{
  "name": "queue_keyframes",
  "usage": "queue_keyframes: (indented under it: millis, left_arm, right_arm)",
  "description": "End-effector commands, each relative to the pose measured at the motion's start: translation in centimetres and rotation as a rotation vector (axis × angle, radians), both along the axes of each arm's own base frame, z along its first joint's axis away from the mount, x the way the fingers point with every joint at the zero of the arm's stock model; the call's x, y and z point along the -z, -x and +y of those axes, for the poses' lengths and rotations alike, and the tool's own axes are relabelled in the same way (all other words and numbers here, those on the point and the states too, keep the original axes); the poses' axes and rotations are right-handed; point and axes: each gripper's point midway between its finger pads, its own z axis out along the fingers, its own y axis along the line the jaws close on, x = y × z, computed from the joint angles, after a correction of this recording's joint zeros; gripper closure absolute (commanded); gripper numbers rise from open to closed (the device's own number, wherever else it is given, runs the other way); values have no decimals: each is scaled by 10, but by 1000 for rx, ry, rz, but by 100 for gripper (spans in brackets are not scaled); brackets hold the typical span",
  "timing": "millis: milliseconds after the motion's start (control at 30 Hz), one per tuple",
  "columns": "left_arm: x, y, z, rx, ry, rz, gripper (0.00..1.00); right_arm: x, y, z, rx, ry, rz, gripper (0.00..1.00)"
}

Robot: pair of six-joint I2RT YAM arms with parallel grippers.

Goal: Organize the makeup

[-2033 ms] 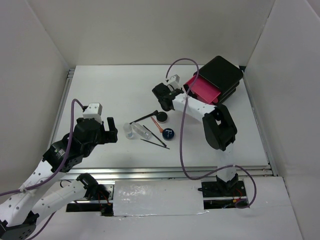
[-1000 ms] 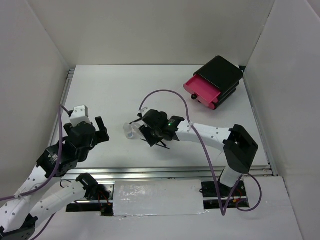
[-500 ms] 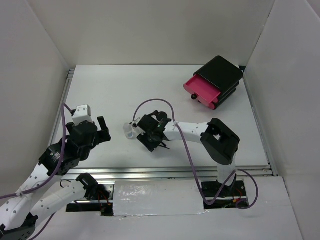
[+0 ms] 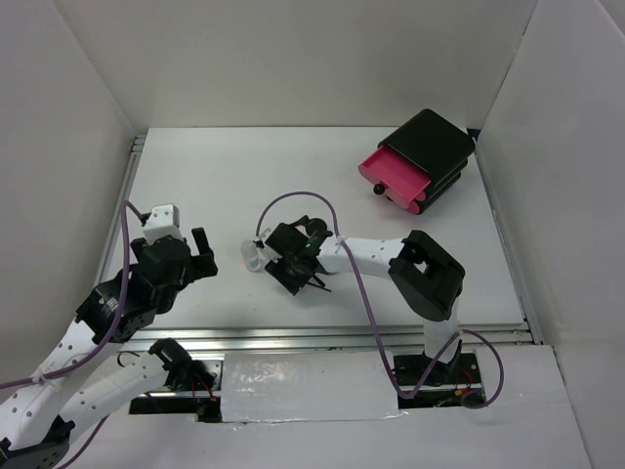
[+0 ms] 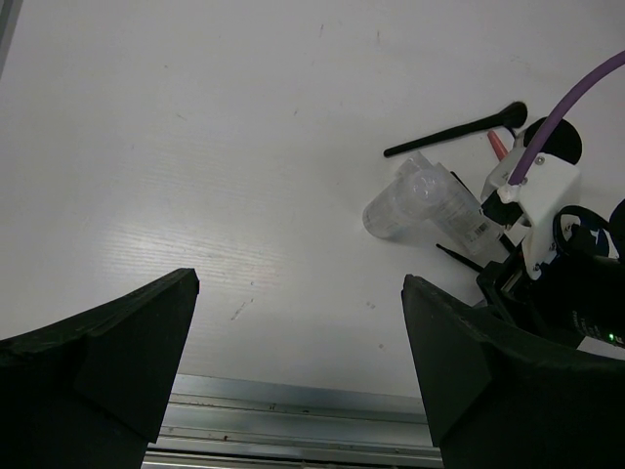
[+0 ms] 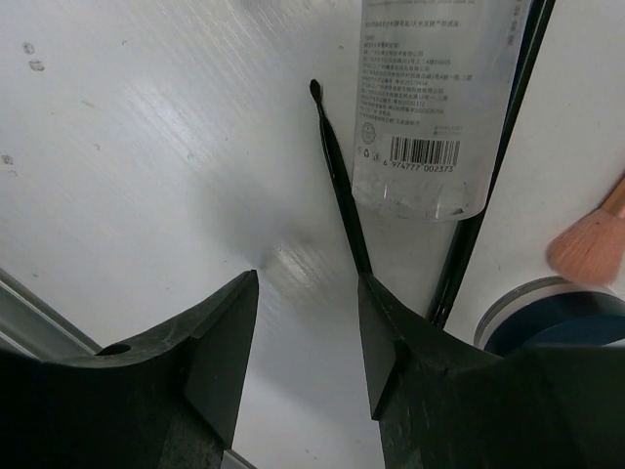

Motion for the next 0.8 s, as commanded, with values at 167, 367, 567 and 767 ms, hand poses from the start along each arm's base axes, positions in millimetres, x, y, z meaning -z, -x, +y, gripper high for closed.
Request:
queue_keyframes:
  millis: [167, 367, 567, 767]
  left_arm:
    - [-14, -3, -6, 31, 25, -45, 1]
    - [-14, -3, -7, 36, 24, -43, 1]
    - [-14, -3, -7, 40, 24, -43, 1]
    - [-14, -3, -8, 41, 26, -45, 1]
  right_arm:
    - [-32, -23, 18, -10, -61, -89, 46]
    - [-20, -30, 17, -24, -20, -82, 46]
    - [-6, -32, 17, -14, -15, -39, 47]
    - [4, -21, 16, 7, -18, 27, 53]
